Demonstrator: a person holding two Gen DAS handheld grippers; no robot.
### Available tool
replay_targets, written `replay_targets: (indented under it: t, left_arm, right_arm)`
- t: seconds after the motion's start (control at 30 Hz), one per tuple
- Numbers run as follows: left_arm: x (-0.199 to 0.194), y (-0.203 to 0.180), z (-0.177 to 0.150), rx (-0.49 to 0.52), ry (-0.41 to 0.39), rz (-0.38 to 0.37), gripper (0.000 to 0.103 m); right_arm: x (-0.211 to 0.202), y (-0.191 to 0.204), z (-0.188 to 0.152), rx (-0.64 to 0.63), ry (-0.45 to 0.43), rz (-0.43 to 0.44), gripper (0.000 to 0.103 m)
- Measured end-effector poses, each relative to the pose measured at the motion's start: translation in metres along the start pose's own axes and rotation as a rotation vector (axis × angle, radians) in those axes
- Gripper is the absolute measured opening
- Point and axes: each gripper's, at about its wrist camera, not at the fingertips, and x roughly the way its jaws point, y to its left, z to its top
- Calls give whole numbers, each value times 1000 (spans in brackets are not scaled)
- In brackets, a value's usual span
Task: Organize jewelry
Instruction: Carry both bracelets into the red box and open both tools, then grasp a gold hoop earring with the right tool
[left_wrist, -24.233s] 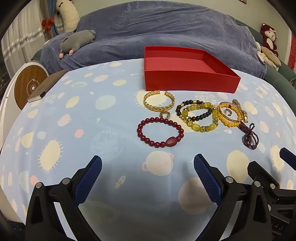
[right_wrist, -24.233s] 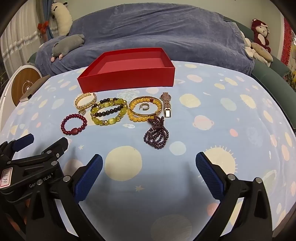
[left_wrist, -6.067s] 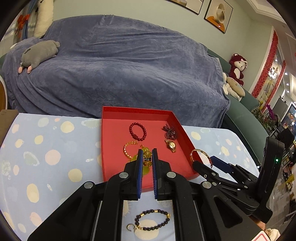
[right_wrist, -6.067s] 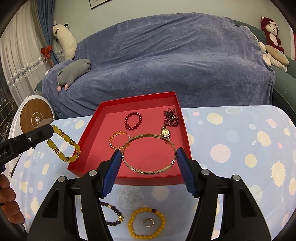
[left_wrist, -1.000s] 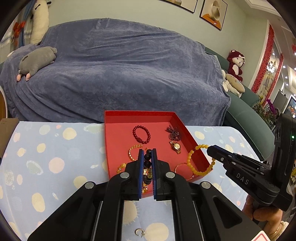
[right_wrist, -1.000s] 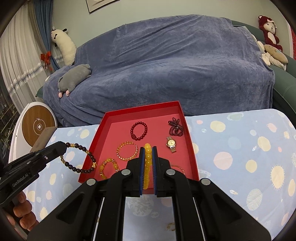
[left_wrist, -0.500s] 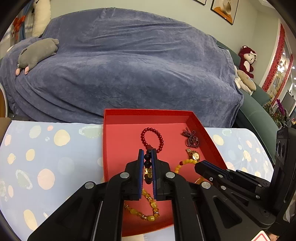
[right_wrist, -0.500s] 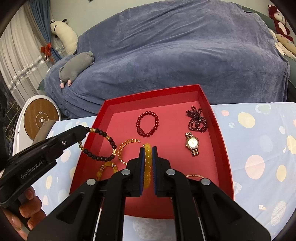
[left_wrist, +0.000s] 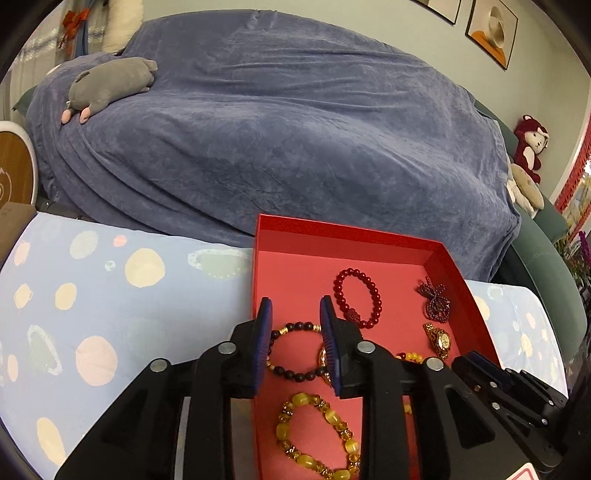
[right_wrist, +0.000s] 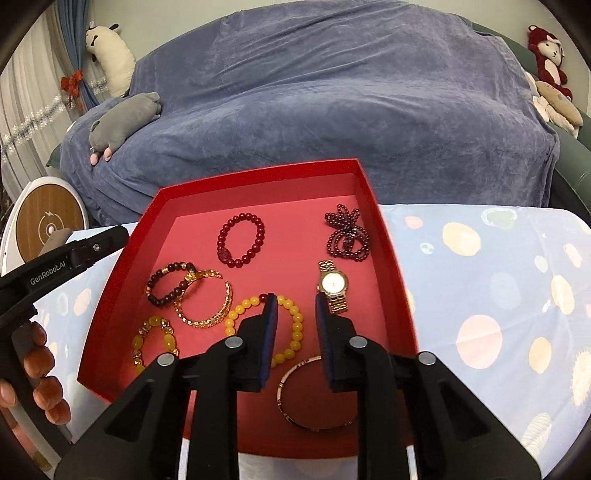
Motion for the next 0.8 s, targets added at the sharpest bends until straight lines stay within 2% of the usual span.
replay_targets:
  t: [0.13, 0.3, 0.47, 0.8]
  left_arm:
    - [-19, 5, -4, -6, 1, 13, 32]
    - [-54, 11, -15, -4, 8, 14, 33]
    - [-87, 12, -41, 35, 5, 41, 46]
    - [-112, 1, -91, 81, 41, 71, 47]
  right_arm:
    - [-28, -6, -2, -10, -29, -18, 35]
    - [-64, -13, -8, 4, -49, -4, 39]
    - [-98, -14, -33, -16, -66, -28, 40]
    - [-121, -10, -81, -47, -34, -53, 40]
